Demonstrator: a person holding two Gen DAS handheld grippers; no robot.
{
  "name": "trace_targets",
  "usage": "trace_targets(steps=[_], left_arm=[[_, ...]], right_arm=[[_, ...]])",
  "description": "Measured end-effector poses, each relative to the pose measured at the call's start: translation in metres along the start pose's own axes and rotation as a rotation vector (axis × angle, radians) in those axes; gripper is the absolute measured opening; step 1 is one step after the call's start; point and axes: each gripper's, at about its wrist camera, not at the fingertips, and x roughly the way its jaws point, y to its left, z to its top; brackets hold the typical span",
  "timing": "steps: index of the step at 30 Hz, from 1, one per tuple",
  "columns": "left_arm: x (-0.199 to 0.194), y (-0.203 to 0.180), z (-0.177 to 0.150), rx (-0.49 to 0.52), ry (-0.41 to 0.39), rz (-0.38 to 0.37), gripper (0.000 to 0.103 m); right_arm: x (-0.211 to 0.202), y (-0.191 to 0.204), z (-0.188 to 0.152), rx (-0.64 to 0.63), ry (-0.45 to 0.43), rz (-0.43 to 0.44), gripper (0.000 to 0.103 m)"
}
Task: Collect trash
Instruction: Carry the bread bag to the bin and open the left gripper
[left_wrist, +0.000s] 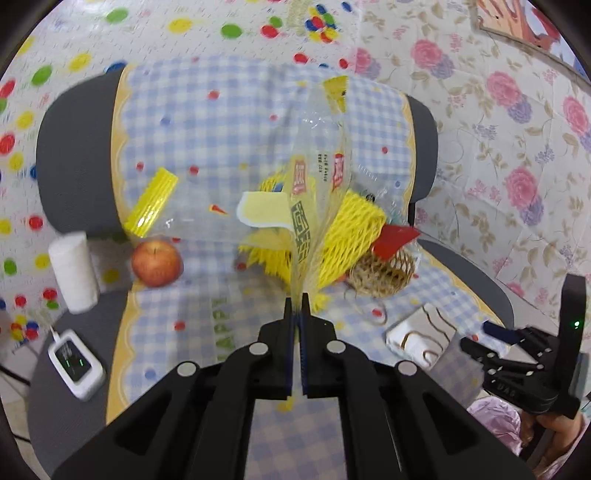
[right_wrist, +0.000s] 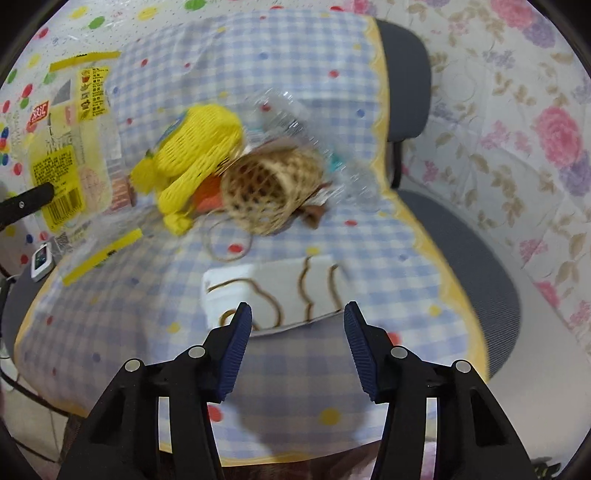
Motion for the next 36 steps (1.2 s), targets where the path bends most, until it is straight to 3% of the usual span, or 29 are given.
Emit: trace_targets(steps=[6, 11, 16, 19, 21, 23, 27, 33, 36], left_arm=[[0.006, 0.008, -0.015, -0.031, 0.018, -0.011, 0.000], [0.009, 0.009, -0.016, -0.033, 0.013, -0.023, 0.000], [0.011, 0.009, -0.019, -0.025, 0.014, -0.024, 0.000], [0.012, 0.010, -0.021, -0.026, 0.017, -0.031, 0.000], [0.012, 0.008, -0.021, -0.025, 0.019, -0.035, 0.000], [0.009, 0.007, -0.021, -0.019, 0.017, -0.047, 0.000], [-0.007, 0.000, -0.018, 0.001, -0.003, -0.082, 0.000], [-0.036, -0.041, -0.009, 0.044, -0.057, -0.225, 0.000], [-0.041, -0.077, -0.018, 0.085, -0.048, -0.304, 0.000]], right_arm=[[0.011, 0.015, -0.010, -0.011, 0.014, 0.051, 0.063], [0.027, 0.044, -0.013, -0.142, 0.022, 0.015, 0.061], [0.040, 0.056, -0.009, -0.194, 0.006, 0.022, 0.049], [0.046, 0.049, -0.005, -0.155, 0.029, 0.081, 0.033], [0.048, 0.049, -0.003, -0.151, 0.037, 0.084, 0.012], [0.049, 0.046, -0.002, -0.141, 0.039, 0.071, 0.004], [0.019, 0.026, 0.003, -0.075, -0.022, 0.068, 0.002], [-0.072, -0.007, 0.011, 0.014, -0.163, 0.020, 0.001], [-0.104, -0.016, 0.002, 0.047, -0.186, -0.030, 0.001]])
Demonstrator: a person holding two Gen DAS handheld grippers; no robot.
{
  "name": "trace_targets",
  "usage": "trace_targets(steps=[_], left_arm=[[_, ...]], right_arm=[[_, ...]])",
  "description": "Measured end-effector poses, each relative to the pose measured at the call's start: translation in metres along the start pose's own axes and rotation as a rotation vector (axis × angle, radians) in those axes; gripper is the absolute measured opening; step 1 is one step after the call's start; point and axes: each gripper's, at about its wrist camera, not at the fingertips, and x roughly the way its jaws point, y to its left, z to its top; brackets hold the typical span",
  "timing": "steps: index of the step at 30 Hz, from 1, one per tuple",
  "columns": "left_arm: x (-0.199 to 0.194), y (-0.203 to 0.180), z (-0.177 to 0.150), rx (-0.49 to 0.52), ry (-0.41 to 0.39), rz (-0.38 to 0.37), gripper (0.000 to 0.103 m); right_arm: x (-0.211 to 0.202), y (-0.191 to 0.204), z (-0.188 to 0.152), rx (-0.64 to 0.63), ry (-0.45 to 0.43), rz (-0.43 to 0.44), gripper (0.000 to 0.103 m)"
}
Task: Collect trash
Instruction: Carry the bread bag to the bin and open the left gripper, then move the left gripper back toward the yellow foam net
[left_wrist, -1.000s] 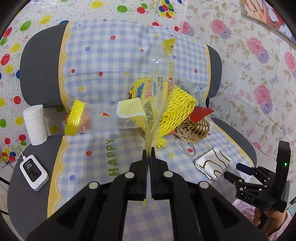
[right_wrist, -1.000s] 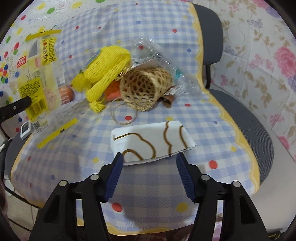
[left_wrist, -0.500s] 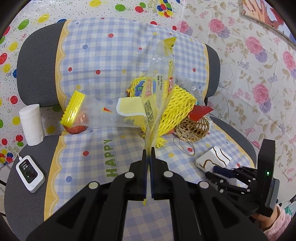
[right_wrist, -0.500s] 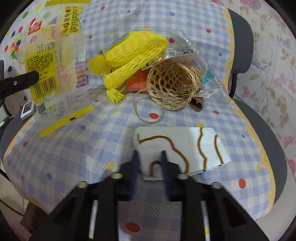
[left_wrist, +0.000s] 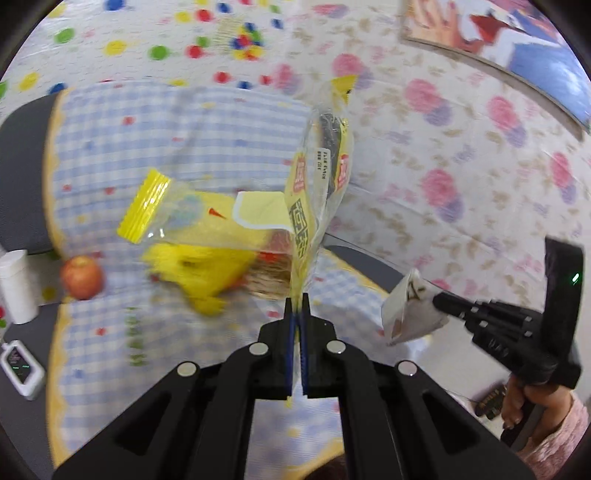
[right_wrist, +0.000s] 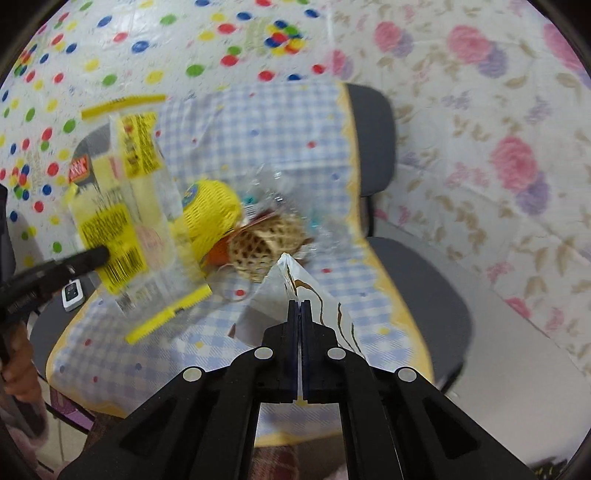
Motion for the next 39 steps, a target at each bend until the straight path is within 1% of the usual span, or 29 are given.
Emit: trace_targets(steps=[3, 5, 8, 11, 17, 22, 24, 31, 32, 33, 34, 36, 38, 39], left_arm=[[0.006, -0.035, -0.013, 0.050, 0.024, -0.071, 0.000], [0.009, -0.057, -0.023, 0.087, 0.035, -0.111, 0.000], [0.015, -0.086, -0.041, 0.137, 0.068, -0.174, 0.001], [0.020, -0.116, -0.060, 0.181, 0.089, -0.236, 0.001], [0.038, -0.159, -0.097, 0.233, 0.167, -0.338, 0.001], [0.055, -0.184, -0.117, 0.259, 0.242, -0.384, 0.001], [0.064, -0.193, -0.124, 0.273, 0.270, -0.388, 0.001], [0.089, -0.213, -0.136, 0.298, 0.331, -0.398, 0.001], [0.093, -0.214, -0.137, 0.297, 0.343, -0.399, 0.002], [0.096, -0.215, -0.138, 0.298, 0.356, -0.398, 0.008], [0.099, -0.214, -0.139, 0.299, 0.369, -0.396, 0.012], [0.104, -0.215, -0.140, 0.297, 0.374, -0.390, 0.034], [0.107, -0.213, -0.139, 0.285, 0.379, -0.388, 0.039], [0.108, -0.213, -0.139, 0.283, 0.381, -0.384, 0.039]], right_arm=[[-0.026, -0.012, -0.014, 0.041, -0.004, -0.053, 0.001], [-0.042, -0.027, -0.028, 0.061, 0.000, -0.091, 0.001], [-0.062, -0.049, -0.053, 0.108, 0.027, -0.141, 0.001], [-0.083, -0.070, -0.085, 0.161, 0.057, -0.209, 0.002], [-0.103, -0.107, -0.143, 0.278, 0.127, -0.284, 0.002], [-0.105, -0.126, -0.175, 0.345, 0.173, -0.318, 0.002], [-0.102, -0.138, -0.186, 0.375, 0.189, -0.316, 0.002], [-0.085, -0.155, -0.207, 0.448, 0.227, -0.279, 0.003], [-0.082, -0.157, -0.209, 0.454, 0.231, -0.276, 0.007], [-0.079, -0.159, -0.212, 0.462, 0.234, -0.278, 0.007], [-0.077, -0.163, -0.214, 0.467, 0.240, -0.274, 0.007], [-0.074, -0.167, -0.217, 0.476, 0.245, -0.278, 0.008], [-0.073, -0.169, -0.219, 0.477, 0.247, -0.283, 0.012], [-0.074, -0.169, -0.218, 0.477, 0.246, -0.285, 0.015]])
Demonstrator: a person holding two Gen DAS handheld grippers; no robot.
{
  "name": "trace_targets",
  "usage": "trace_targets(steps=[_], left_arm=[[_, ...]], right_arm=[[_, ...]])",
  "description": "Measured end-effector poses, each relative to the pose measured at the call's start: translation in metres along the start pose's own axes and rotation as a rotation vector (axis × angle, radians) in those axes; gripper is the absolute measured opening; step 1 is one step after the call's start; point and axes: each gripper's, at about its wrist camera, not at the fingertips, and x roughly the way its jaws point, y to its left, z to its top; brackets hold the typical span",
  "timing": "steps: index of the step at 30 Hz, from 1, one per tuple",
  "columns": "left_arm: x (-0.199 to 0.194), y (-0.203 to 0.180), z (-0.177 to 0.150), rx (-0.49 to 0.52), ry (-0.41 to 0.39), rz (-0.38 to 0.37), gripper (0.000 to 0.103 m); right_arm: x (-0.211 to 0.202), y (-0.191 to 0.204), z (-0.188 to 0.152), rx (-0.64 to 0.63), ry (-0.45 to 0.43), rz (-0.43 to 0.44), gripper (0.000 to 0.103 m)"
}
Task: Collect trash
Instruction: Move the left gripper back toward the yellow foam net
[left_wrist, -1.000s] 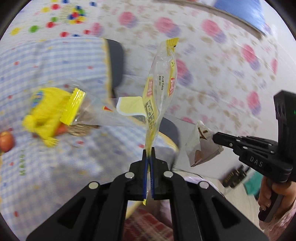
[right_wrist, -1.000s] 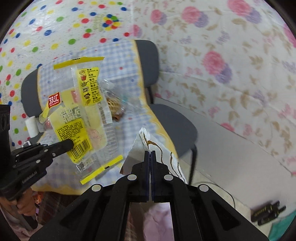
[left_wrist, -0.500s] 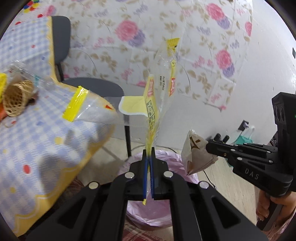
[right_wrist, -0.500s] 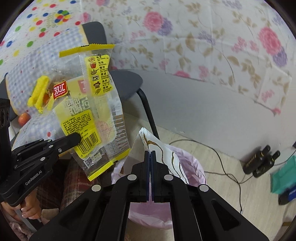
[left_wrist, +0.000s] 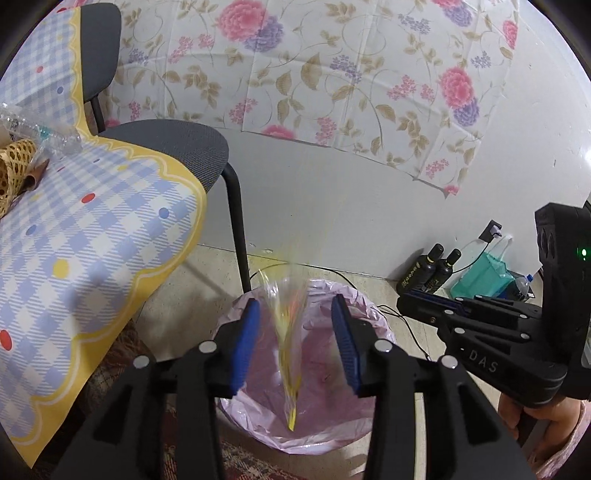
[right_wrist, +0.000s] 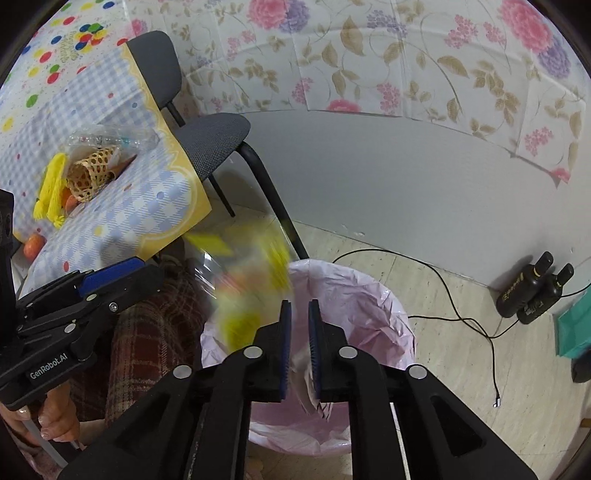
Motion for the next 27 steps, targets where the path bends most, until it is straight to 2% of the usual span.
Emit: trace_targets(steps=[3, 9, 12, 16, 27], left_arm=[[-0.010, 0.009, 0.002, -0.012, -0.014, 0.016, 0.042], [-0.045, 0.034, 0.007, -0.022, -0.051, 0.136, 0.043], [-0.069, 0.052, 0.007, -0.030, -0.071, 0.211, 0.043], [-0.095, 0.082, 0.010, -0.089, -0.087, 0.274, 0.043], [-0.164, 0.178, 0.016, -0.262, -0.170, 0.523, 0.058]], right_arm=[[-0.007, 0.001, 0.005, -0.010, -0.023, -0.016, 0.018], [-0.029, 0.026, 0.026, -0.075, -0.097, -0.003, 0.024], [-0.036, 0.050, 0.040, -0.125, -0.122, 0.048, 0.024], [-0.036, 0.085, 0.058, -0.195, -0.140, 0.097, 0.026], [-0.014, 0.195, 0.105, -0.369, -0.131, 0.266, 0.037]])
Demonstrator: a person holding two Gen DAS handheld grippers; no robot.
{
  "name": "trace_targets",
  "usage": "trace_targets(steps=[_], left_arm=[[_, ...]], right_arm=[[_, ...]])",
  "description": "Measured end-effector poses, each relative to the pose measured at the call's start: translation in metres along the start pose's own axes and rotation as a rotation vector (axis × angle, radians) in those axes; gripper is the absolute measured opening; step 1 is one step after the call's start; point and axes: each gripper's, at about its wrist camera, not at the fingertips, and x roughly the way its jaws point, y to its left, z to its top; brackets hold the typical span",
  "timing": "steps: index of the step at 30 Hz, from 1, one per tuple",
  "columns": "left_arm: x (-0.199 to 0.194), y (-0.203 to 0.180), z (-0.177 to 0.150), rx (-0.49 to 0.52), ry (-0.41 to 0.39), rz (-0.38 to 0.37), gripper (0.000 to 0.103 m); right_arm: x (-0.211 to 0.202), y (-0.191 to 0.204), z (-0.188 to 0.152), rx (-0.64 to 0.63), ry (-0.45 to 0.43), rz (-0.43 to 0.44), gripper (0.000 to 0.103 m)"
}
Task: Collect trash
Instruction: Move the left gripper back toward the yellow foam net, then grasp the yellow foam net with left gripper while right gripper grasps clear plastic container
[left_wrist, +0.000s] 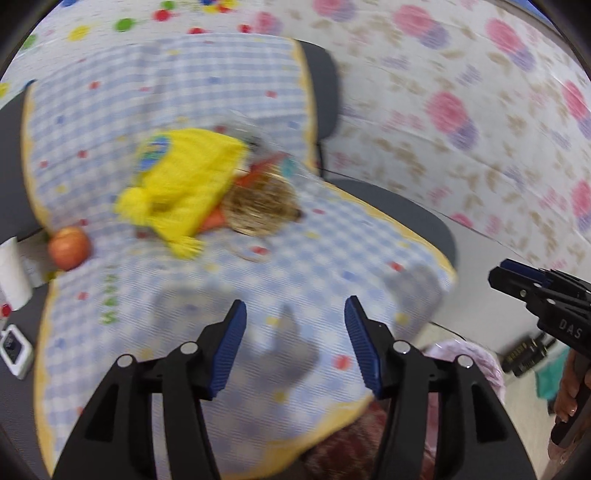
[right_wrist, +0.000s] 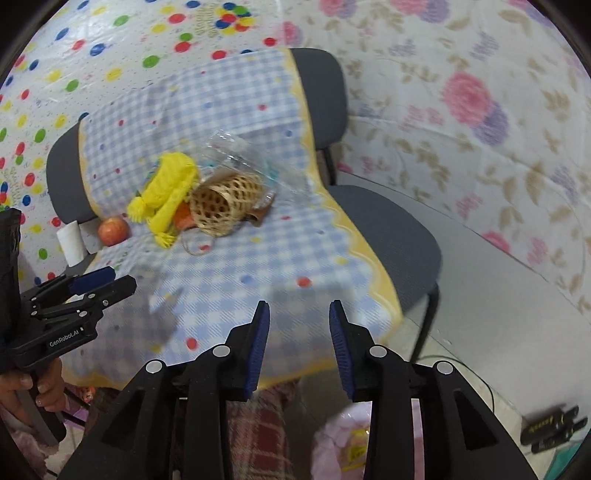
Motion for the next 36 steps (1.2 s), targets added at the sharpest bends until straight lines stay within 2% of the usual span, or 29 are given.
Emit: trace_targets(steps=[3, 6, 14, 16, 18, 22, 28, 34, 35, 36], left_arm=[[0.002, 0.024, 0.014, -0.021, -0.032, 0.078, 0.064], [0.007, 0.043, 0.027, -0.046, -0.066, 0.135, 0.080], [0.051, 0.068, 0.054, -0.049, -0.080, 0.232, 0.084], [0.065, 0.068, 0.058, -0.026, -0.082, 0.251, 0.089], [0.076, 0.066, 0.062, -0.011, -0.100, 0.266, 0.095], [0.097, 0.066, 0.069, 0.005, -0.096, 0.286, 0.095], [0.130, 0.072, 0.076, 0.035, -0.031, 0.297, 0.095], [0.143, 0.077, 0.088, 0.102, -0.059, 0.372, 0.095], [0.143, 0.080, 0.089, 0.100, -0.065, 0.374, 0.094], [0.142, 0.084, 0.090, 0.095, -0.072, 0.365, 0.087]], right_arm=[[0.014, 0.012, 0.019, -0.021, -0.005, 0.021, 0.043], [0.030, 0.019, 0.038, -0.032, -0.008, 0.032, 0.045], [0.060, 0.031, 0.077, -0.040, -0.027, 0.034, 0.065], [0.067, 0.031, 0.082, -0.036, -0.025, 0.035, 0.071], [0.073, 0.029, 0.085, -0.029, -0.024, 0.029, 0.083], [0.085, 0.025, 0.089, -0.023, -0.014, 0.011, 0.086], [0.101, 0.018, 0.091, -0.013, 0.015, -0.003, 0.086], [0.107, 0.018, 0.095, -0.004, 0.019, -0.005, 0.086], [0.107, 0.019, 0.096, -0.005, 0.019, -0.004, 0.086], [0.107, 0.020, 0.095, -0.007, 0.018, -0.002, 0.086]])
